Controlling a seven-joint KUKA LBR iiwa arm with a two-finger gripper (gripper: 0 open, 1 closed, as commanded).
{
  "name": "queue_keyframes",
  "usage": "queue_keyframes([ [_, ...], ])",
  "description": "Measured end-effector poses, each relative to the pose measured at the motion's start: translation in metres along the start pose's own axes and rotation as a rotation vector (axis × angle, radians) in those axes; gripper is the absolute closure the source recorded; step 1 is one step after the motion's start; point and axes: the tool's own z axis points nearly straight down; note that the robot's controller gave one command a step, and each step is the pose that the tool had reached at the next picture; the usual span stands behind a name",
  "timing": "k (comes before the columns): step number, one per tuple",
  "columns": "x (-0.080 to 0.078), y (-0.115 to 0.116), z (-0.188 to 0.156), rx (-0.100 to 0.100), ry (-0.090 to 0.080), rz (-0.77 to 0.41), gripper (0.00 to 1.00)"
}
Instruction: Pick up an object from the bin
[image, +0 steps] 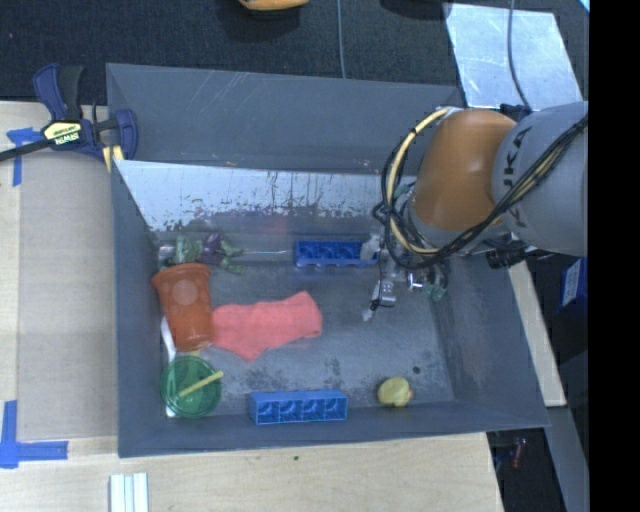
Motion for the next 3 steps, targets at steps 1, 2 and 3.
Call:
queue_keyframes([
  [1, -0.011, 0.014, 0.022, 0.001, -0.007, -0.191, 0.00],
  [2, -0.007, 0.024, 0.035, 0.000, -0.002, -0.307, 0.00],
  [3, -0.003, 0.049, 0.039, 0.000, -0.004, -0.005, 0.00],
])
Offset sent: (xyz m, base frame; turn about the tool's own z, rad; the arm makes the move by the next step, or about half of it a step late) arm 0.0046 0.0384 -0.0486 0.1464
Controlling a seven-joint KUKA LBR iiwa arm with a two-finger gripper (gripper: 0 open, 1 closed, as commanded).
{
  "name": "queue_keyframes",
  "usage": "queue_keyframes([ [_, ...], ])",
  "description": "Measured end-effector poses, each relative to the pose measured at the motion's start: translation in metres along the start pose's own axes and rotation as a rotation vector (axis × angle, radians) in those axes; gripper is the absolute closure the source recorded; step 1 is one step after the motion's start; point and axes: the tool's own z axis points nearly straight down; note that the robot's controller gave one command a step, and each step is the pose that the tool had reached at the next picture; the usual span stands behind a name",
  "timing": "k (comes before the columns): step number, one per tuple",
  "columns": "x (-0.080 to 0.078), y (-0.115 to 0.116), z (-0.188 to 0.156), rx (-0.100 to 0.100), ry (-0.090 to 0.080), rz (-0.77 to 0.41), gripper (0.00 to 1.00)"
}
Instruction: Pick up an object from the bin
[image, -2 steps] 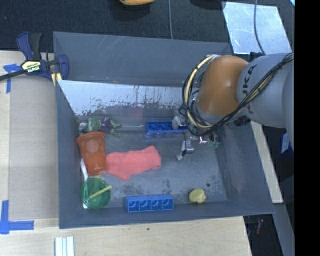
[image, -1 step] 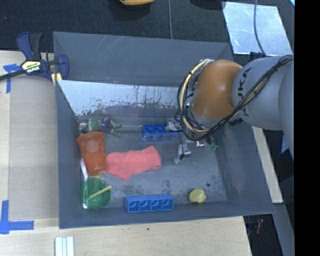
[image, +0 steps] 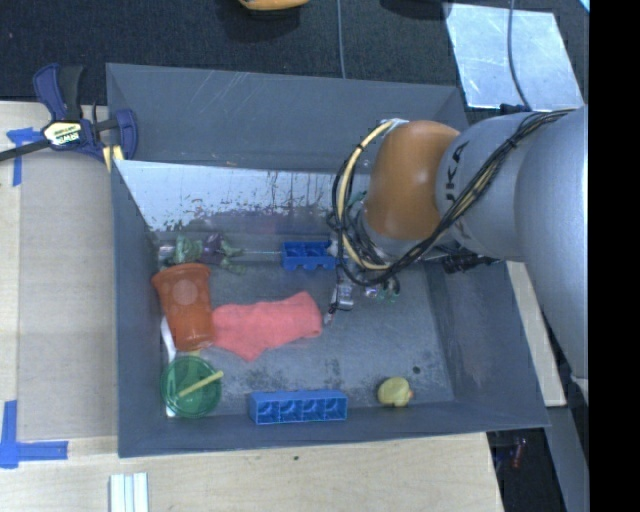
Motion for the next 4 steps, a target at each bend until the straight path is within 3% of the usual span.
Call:
queue_keyframes([
  [1, 0.011, 0.015, 0.006, -0.002, -0.009, 0.104, 1.00],
  [2, 0.011, 0.015, 0.005, -0.001, -0.009, 0.104, 1.00],
  [3, 0.013, 0.019, -0.054, 0.000, -0.001, 0.110, 1.00],
  [4, 0.003, 0.022, -0.054, -0.002, -0.014, 0.001, 1.00],
])
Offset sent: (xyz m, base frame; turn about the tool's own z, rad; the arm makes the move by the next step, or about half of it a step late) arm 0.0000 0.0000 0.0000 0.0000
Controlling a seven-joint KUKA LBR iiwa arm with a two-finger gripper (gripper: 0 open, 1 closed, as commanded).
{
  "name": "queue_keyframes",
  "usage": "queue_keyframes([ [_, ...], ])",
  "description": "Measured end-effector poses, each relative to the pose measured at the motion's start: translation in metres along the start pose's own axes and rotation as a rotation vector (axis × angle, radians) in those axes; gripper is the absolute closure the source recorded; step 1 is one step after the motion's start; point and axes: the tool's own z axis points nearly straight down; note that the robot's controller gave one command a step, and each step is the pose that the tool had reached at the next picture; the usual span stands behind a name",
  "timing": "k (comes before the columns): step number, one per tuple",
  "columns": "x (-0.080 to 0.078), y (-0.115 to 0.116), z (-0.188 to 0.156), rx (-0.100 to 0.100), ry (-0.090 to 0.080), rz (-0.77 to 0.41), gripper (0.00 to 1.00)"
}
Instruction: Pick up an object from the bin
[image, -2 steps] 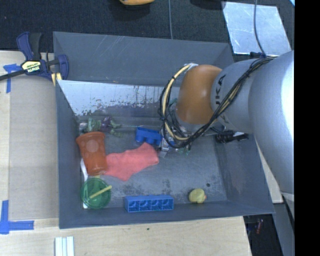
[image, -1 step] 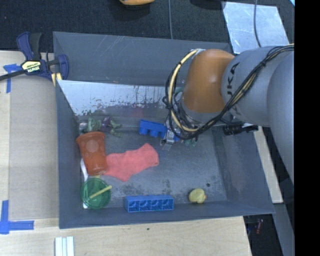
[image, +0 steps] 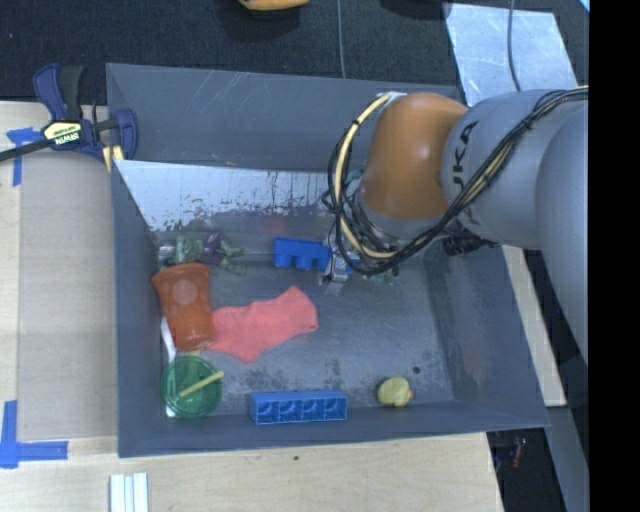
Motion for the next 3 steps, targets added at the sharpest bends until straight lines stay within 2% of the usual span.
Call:
queue_keyframes([
  [1, -0.012, 0.009, 0.062, 0.001, 0.002, -0.092, 1.00],
  [2, -0.004, -0.001, 0.004, 0.002, 0.009, -0.089, 1.00],
  [3, -0.004, -0.003, -0.072, 0.002, 0.007, -0.102, 1.00],
])
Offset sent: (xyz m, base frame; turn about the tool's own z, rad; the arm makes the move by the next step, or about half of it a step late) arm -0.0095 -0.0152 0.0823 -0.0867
